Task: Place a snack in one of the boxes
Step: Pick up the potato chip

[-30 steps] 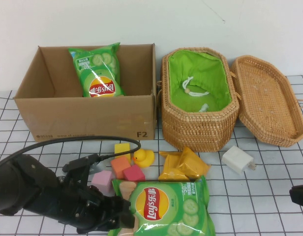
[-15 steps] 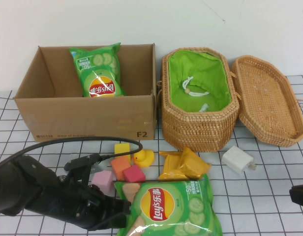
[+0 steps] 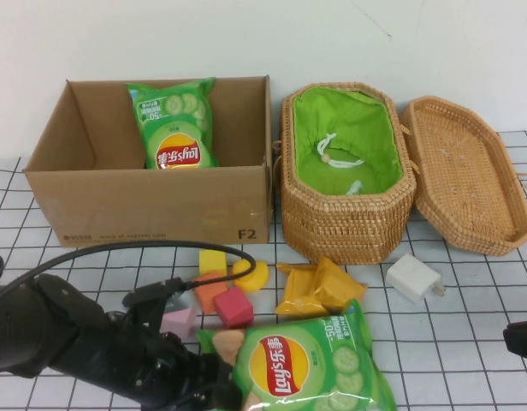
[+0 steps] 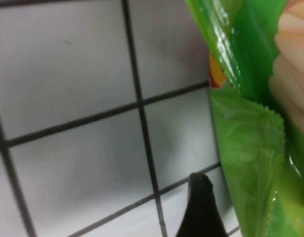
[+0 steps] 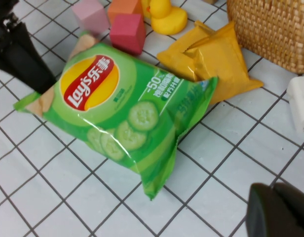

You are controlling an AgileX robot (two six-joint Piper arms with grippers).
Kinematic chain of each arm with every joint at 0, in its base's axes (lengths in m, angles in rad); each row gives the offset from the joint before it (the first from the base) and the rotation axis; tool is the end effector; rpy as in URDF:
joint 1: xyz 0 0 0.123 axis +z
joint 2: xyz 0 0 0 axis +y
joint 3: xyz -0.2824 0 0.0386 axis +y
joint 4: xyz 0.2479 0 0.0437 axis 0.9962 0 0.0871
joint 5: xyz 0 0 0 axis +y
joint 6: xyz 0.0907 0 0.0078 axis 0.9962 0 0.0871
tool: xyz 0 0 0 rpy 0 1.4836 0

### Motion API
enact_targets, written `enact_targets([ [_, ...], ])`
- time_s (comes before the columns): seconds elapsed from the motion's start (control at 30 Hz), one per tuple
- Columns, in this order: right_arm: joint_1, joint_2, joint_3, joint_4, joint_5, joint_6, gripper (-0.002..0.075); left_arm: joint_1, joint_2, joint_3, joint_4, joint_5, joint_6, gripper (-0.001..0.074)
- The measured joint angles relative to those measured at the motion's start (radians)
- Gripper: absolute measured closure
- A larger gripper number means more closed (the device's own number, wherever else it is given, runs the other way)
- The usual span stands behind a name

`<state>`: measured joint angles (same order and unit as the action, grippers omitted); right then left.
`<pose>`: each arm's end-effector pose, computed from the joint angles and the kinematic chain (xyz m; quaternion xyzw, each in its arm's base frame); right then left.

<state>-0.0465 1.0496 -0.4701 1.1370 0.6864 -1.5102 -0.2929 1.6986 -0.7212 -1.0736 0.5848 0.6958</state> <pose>0.1770 0.0443 0.2333 -0.2979 0.8435 0.1808 0.4088 0.2536 -0.1227 0.1430 0.0442 0.9513 -0.2880 0.1008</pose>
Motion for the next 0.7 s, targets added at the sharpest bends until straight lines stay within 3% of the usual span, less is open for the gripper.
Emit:
enact_targets([
  [0.53,0.000,0.000,0.000,0.000,-0.006,-0.002,0.0727,0.000,0.018,0.000,-0.074,0.096,0.268,0.0300],
  [0.6,0.000,0.000,0.000,0.000,-0.006,-0.002,0.0727,0.000,0.018,0.000,-0.100,0.106,0.311,0.0339],
  [0.7,0.000,0.000,0.000,0.000,-0.006,-0.002,0.0727,0.000,0.020,0.000,-0.119,0.109,0.332,0.0465],
])
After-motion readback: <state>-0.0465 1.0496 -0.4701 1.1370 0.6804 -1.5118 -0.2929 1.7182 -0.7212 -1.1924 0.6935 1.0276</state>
